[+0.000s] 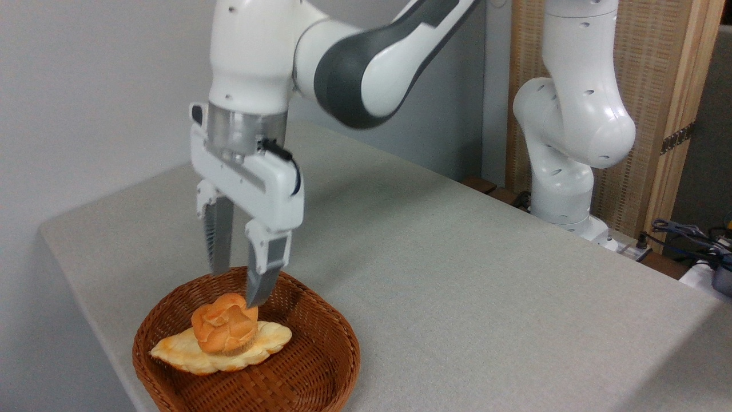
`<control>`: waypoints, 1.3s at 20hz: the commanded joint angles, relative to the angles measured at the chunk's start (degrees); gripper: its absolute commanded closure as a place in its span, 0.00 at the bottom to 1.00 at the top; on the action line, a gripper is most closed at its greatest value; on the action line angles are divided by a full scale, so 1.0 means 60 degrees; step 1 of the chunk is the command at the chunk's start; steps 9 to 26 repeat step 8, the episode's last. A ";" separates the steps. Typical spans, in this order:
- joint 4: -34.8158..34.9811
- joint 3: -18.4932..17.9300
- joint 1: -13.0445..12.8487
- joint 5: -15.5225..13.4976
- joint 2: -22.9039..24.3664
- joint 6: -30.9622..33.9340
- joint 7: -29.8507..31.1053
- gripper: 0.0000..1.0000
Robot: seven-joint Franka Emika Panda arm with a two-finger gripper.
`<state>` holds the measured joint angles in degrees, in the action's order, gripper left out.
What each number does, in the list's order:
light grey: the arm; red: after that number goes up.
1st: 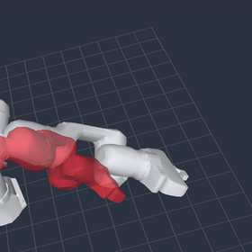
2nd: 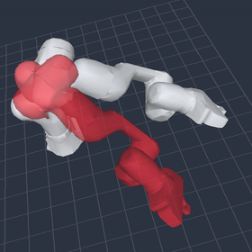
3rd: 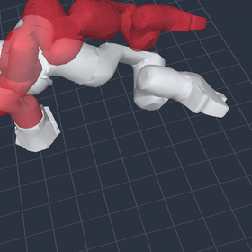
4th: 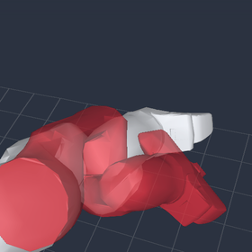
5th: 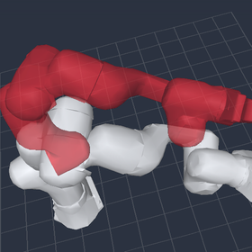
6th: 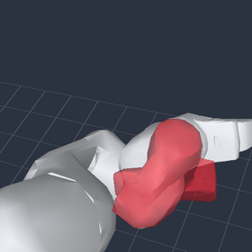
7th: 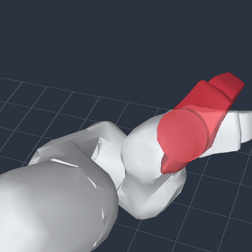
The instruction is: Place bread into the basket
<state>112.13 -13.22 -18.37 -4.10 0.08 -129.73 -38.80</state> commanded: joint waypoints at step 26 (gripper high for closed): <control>-0.0070 -0.0111 -0.0117 -0.0093 0.1218 0.3589 0.0328 0.00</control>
